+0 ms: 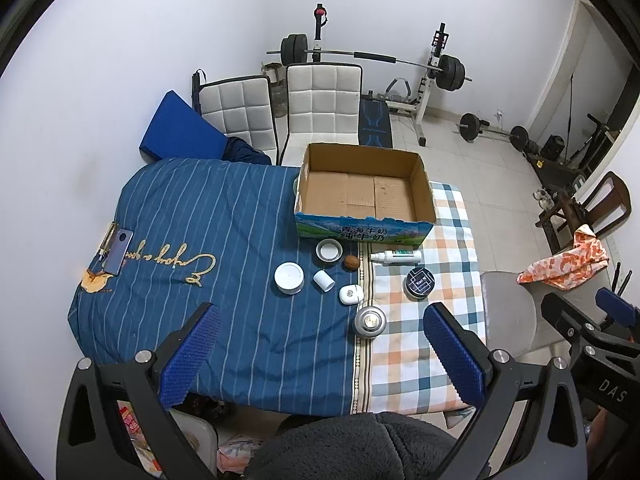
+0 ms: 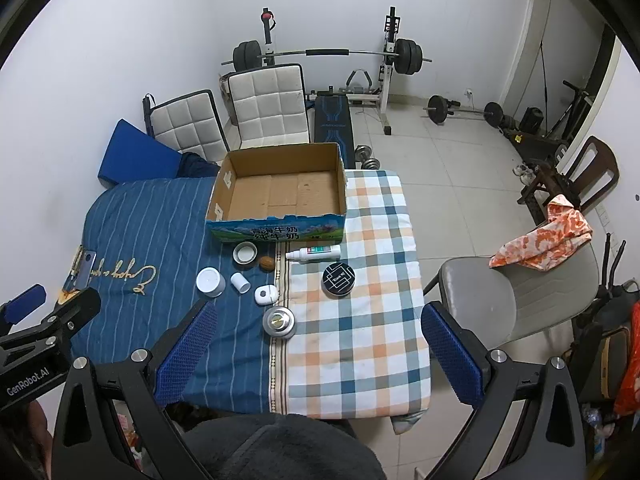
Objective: Organize rigid objects
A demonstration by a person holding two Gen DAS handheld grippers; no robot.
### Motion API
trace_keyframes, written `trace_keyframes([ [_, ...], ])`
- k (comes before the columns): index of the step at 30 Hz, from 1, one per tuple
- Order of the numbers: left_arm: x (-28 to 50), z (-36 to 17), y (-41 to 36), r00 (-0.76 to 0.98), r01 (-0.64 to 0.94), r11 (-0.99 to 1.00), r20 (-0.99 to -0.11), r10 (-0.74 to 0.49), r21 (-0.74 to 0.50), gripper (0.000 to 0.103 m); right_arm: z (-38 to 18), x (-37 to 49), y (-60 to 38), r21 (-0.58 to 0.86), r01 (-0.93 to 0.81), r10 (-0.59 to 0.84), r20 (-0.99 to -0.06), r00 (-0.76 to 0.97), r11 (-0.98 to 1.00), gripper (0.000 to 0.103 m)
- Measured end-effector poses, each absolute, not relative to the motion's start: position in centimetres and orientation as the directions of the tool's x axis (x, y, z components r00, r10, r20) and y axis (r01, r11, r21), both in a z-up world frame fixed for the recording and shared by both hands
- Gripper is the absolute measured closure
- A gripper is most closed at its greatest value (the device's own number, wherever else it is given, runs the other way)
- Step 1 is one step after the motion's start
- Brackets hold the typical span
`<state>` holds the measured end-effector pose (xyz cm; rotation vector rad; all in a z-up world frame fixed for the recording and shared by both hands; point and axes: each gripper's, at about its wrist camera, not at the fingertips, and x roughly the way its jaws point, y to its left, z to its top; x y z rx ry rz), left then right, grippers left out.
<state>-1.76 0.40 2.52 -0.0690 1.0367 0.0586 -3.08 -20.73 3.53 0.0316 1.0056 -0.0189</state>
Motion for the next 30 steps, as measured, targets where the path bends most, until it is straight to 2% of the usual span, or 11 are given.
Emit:
trace_keyframes([
  [30,-1.91,3.02,-0.29,0.527,-0.075,0.997,-0.849,0.027,-0.014,0.0,3.5,-3.3,-21.02,0.029,0.024,0.011,-0.836,0.549,0.999,0.0],
])
